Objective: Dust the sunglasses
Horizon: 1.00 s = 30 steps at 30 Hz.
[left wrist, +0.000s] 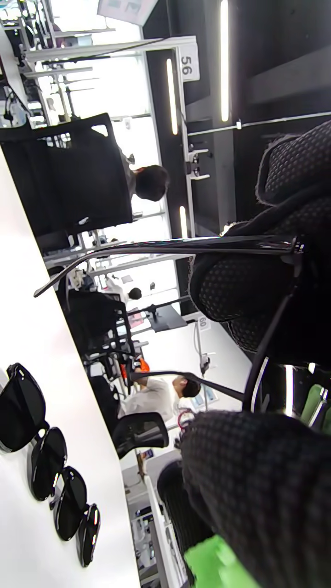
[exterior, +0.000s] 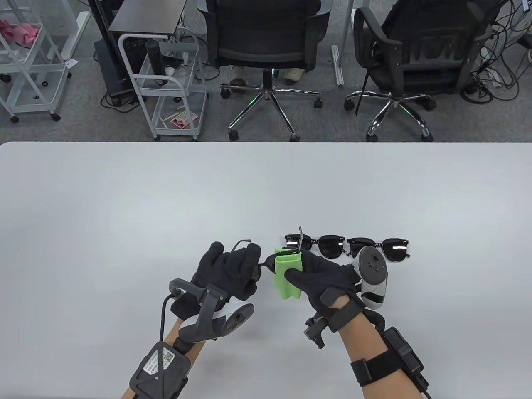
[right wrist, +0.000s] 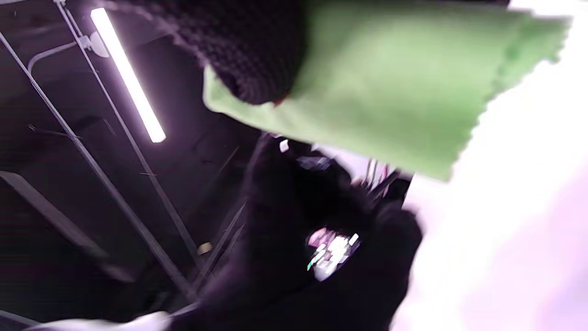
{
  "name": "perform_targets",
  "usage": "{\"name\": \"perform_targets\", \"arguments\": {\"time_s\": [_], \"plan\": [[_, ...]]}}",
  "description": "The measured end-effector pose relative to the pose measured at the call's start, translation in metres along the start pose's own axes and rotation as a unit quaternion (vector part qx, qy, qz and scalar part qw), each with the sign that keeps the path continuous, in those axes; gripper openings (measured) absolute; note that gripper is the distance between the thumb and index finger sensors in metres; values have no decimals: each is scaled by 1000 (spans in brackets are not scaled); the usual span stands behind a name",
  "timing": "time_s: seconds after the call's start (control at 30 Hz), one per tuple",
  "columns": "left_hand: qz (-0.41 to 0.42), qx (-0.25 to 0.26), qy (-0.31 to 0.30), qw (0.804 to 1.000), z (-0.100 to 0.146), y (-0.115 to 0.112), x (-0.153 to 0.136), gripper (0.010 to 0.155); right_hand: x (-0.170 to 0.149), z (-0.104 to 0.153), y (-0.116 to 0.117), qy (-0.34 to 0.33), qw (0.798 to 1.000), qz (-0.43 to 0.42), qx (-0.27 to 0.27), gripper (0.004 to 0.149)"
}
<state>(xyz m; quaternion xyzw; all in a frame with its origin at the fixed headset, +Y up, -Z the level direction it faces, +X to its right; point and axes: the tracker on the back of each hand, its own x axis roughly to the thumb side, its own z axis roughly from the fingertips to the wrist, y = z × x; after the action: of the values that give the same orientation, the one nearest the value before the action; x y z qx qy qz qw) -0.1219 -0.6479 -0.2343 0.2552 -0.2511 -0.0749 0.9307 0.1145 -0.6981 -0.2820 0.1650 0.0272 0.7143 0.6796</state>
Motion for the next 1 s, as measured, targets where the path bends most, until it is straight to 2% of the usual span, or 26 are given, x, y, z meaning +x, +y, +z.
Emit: {"name": "perform_targets", "arguments": {"time_s": [0.03, 0.13, 0.33, 0.37, 0.43, 0.5, 0.63, 0.7, 0.83, 0.9, 1.0], "plan": [[-6, 4, -6, 1000, 0, 1, 2, 94, 0, 3, 1, 5, 999, 5, -38, 43], [-4, 10, -8, 1000, -1, 2, 3, 94, 1, 8, 2, 10, 995, 14, -100, 41], [-22, 8, -20, 1000, 1, 2, 5, 95, -3, 10, 0, 23, 993, -2, -116, 42], [-26, 7, -21, 999, 1, 2, 5, 95, -4, 10, 0, 25, 994, -5, -109, 41], [-43, 6, -26, 999, 2, 1, 5, 95, -10, 6, 2, 34, 997, -56, -44, 41], [-45, 5, -30, 999, 2, 0, 5, 95, -15, 4, 7, 42, 994, -102, -2, 44], [-42, 11, -40, 998, 3, 0, 8, 96, -13, 2, 6, 31, 996, -74, -25, 43], [-37, 13, -39, 998, 2, 0, 7, 96, -8, 3, 2, 24, 997, -12, -67, 40], [-22, 7, -46, 999, 2, -1, 8, 99, -8, 6, -1, 23, 994, -51, -95, 41], [-36, 7, -53, 998, 3, -1, 8, 98, -13, 6, -3, 27, 996, -62, -66, 42], [-24, 0, -40, 999, 3, -4, 3, 98, -17, 3, -1, 29, 992, -126, 8, 44]]}}
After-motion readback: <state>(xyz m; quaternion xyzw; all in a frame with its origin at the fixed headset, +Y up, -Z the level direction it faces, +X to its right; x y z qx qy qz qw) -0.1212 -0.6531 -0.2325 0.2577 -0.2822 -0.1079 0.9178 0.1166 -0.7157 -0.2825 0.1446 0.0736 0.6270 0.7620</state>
